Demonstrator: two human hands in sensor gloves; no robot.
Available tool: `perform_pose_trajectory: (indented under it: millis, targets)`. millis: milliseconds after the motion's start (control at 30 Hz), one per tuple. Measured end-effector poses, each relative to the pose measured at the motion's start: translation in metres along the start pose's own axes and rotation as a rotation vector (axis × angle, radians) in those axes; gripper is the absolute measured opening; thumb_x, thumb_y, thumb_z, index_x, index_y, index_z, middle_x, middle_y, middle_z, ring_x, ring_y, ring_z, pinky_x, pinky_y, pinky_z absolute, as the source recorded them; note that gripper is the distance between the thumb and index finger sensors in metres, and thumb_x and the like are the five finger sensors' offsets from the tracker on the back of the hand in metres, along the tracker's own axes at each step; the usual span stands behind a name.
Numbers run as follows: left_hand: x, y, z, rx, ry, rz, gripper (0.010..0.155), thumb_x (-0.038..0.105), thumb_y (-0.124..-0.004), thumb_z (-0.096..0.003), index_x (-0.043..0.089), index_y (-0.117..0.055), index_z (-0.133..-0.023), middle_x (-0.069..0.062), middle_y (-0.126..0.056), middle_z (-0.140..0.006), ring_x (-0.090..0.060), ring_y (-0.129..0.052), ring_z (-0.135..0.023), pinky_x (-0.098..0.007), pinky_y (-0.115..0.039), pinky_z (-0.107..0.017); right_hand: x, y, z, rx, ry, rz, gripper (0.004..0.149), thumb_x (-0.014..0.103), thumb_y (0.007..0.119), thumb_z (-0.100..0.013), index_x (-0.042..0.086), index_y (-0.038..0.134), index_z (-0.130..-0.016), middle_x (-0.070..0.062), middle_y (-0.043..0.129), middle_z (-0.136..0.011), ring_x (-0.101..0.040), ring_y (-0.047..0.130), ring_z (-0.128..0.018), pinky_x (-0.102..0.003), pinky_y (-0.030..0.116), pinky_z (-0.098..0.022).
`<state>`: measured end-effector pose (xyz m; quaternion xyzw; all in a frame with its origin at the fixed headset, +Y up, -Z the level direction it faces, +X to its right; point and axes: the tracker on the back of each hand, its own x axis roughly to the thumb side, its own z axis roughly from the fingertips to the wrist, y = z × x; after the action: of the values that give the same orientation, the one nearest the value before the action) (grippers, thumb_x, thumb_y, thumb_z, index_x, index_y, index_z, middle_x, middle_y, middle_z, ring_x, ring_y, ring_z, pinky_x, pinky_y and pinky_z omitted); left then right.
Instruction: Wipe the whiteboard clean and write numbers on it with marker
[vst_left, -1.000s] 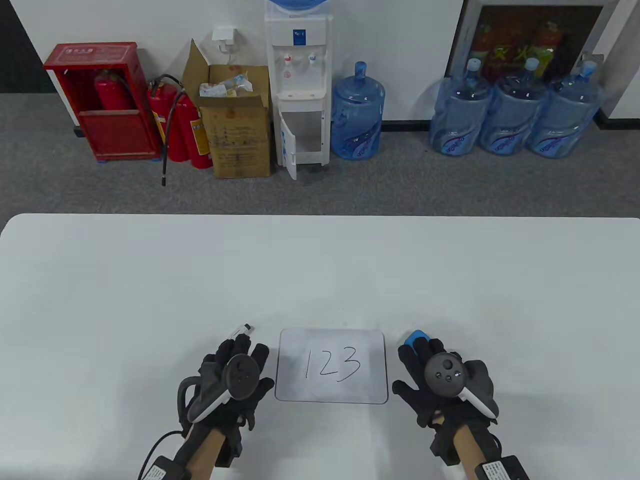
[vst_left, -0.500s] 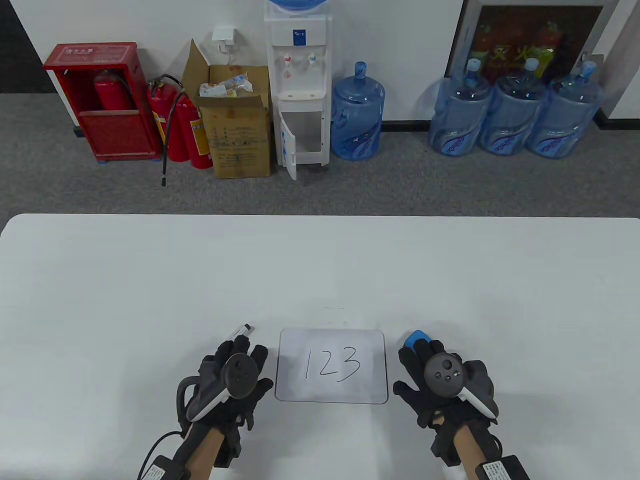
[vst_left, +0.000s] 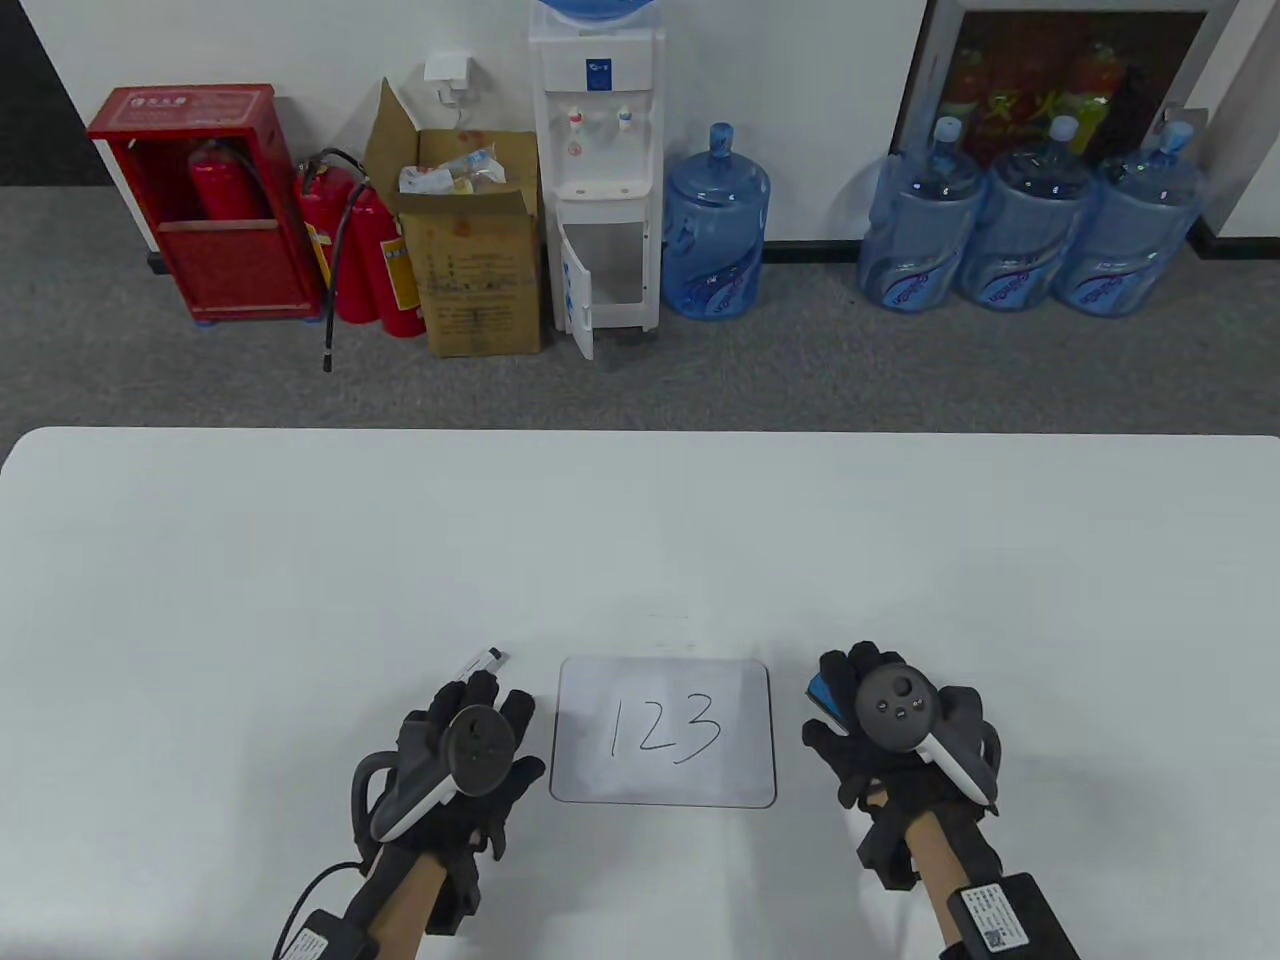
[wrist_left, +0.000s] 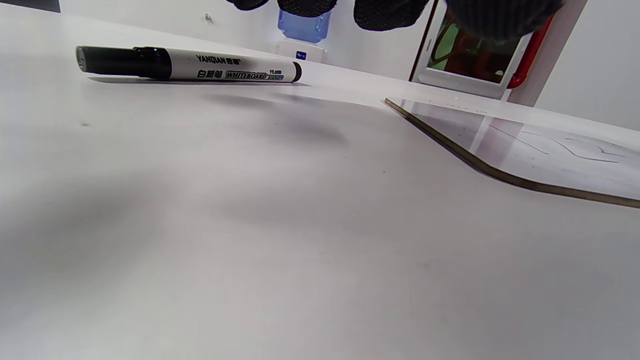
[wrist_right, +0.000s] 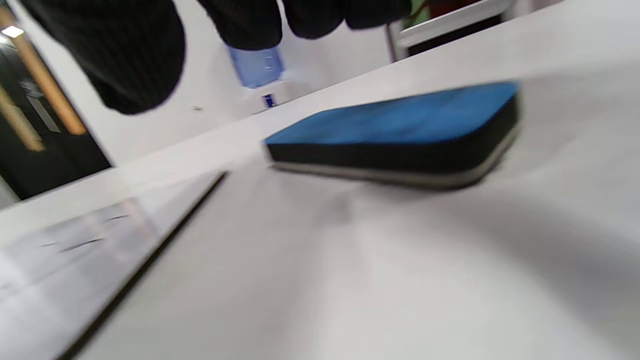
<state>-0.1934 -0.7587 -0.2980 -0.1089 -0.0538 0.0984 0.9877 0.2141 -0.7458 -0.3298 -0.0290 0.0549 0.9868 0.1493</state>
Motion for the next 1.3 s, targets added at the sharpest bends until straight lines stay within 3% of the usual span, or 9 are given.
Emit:
perform_pose_trajectory:
  millis: [300,567,833,1067,1300]
  targets:
    - [0.000,0.000,0.000,-0.001,-0.010,-0.003,0.070,0.058,-0.063,-0.0466,0.041,-0.045,-0.112,-0.004,-0.030,-0.128,-0.039,-0.031,-0.118,-0.067,-0.029,-0.082,-0.004,0.007,-0.024,0.093,0.130,0.153,0.083,0.052,0.087,-0.039,0.026,0.048,-0.108,-0.007,0.046,-0.112,-0.035,0.058,-0.100,-0.057,0.047,-0.074]
    - [0.003,-0.002,-0.002,-0.009,-0.015,-0.001,0.071,0.058,-0.063,-0.0467,0.041,-0.044,-0.113,-0.003,-0.030,-0.128,-0.039,-0.031,-0.118,-0.067,-0.029,-0.082,-0.001,0.017,-0.026,0.060,0.107,0.201,0.077,0.044,0.089,-0.041,0.023,0.054,-0.106,-0.009,0.060,-0.105,-0.035,0.069,-0.091,-0.057,0.055,-0.068]
    - [0.029,-0.014,-0.017,-0.075,-0.044,-0.034,0.076,0.062,-0.063,-0.0449,0.039,-0.039,-0.114,-0.004,-0.035,-0.128,-0.039,-0.043,-0.115,-0.065,-0.034,-0.082,0.003,0.013,-0.020,0.019,0.049,0.142,0.076,0.045,0.088,-0.040,0.023,0.056,-0.106,-0.010,0.062,-0.104,-0.036,0.071,-0.088,-0.058,0.056,-0.066]
    - [0.040,-0.031,-0.024,-0.182,-0.028,-0.132,0.080,0.066,-0.062,-0.0444,0.038,-0.034,-0.114,-0.002,-0.029,-0.129,-0.039,-0.035,-0.115,-0.063,-0.032,-0.082,0.038,0.011,-0.009,-0.011,-0.115,0.108,0.073,0.049,0.087,-0.039,0.026,0.063,-0.104,-0.011,0.069,-0.100,-0.034,0.081,-0.079,-0.056,0.065,-0.058]
    - [0.040,-0.032,-0.025,-0.194,-0.016,-0.129,0.077,0.064,-0.062,-0.0450,0.038,-0.036,-0.113,-0.001,-0.026,-0.128,-0.038,-0.033,-0.115,-0.062,-0.034,-0.082,0.109,0.019,0.004,-0.008,-0.325,0.119,0.072,0.049,0.088,-0.039,0.027,0.065,-0.103,-0.010,0.070,-0.100,-0.034,0.082,-0.079,-0.056,0.066,-0.058]
